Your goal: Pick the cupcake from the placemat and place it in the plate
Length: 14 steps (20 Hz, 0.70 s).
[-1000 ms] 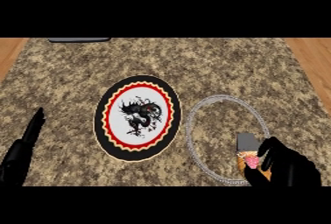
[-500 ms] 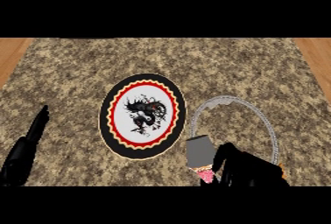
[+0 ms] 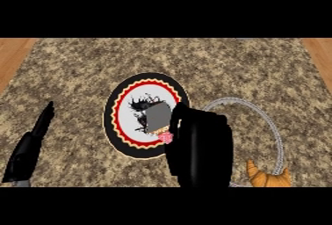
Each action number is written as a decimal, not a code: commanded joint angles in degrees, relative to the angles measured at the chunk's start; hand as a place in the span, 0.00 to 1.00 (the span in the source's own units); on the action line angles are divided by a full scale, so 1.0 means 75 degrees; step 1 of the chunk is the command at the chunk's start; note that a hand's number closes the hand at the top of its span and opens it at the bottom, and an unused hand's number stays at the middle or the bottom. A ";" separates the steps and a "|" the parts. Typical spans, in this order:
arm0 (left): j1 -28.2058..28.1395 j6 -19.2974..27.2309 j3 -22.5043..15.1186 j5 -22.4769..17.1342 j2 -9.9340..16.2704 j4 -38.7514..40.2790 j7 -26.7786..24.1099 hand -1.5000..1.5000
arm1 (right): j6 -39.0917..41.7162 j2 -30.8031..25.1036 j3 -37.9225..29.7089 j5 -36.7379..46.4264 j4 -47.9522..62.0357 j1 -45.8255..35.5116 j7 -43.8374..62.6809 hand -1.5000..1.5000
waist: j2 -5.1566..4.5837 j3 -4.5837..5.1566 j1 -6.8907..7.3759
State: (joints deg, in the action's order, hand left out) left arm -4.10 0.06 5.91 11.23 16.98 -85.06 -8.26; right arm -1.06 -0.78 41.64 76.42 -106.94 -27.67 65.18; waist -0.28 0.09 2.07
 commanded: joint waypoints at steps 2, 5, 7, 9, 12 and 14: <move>0.0230 -0.0138 -0.0160 -0.0027 -0.0037 -0.0473 0.0505 0.50 | -0.0767 0.0099 -0.0368 -0.1275 0.1594 -0.1311 0.1453 1.00 | -0.0014 -0.0010 0.0142; 0.0516 -0.0079 -0.0077 -0.0036 -0.0118 0.0139 0.0229 0.50 | -0.1242 0.0100 -0.0519 -0.2058 0.2583 -0.1682 0.1213 1.00 | -0.0057 -0.0001 0.0120; 0.0291 0.0086 -0.0258 0.0231 -0.0213 0.0048 0.0082 0.50 | -0.1620 0.0100 -0.0626 -0.2366 0.3252 -0.2012 0.1199 1.00 | -0.0066 -0.0002 0.0218; 0.0301 -0.0244 -0.0099 0.0011 0.0033 0.0023 0.0145 0.50 | -0.1897 0.0100 -0.0420 -0.2715 0.3779 -0.2234 0.1193 1.00 | -0.0037 -0.0006 0.0188; 0.0211 -0.0254 -0.0090 -0.0036 0.0000 -0.0084 0.0009 0.50 | -0.2415 0.0100 -0.0536 -0.3371 0.4763 -0.2614 0.0798 1.00 | -0.0067 -0.0007 0.0361; 0.0392 0.0091 -0.0162 0.0202 -0.0243 0.0279 -0.0031 0.50 | -0.2941 0.0100 -0.0286 -0.3847 0.5155 -0.2582 0.0454 1.00 | -0.0076 -0.0007 0.0271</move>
State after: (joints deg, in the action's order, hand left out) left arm -1.41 -0.41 5.00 11.95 16.24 -84.14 -7.89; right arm -13.19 -0.52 37.61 53.42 -75.45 -44.80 63.40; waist -0.78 0.05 3.95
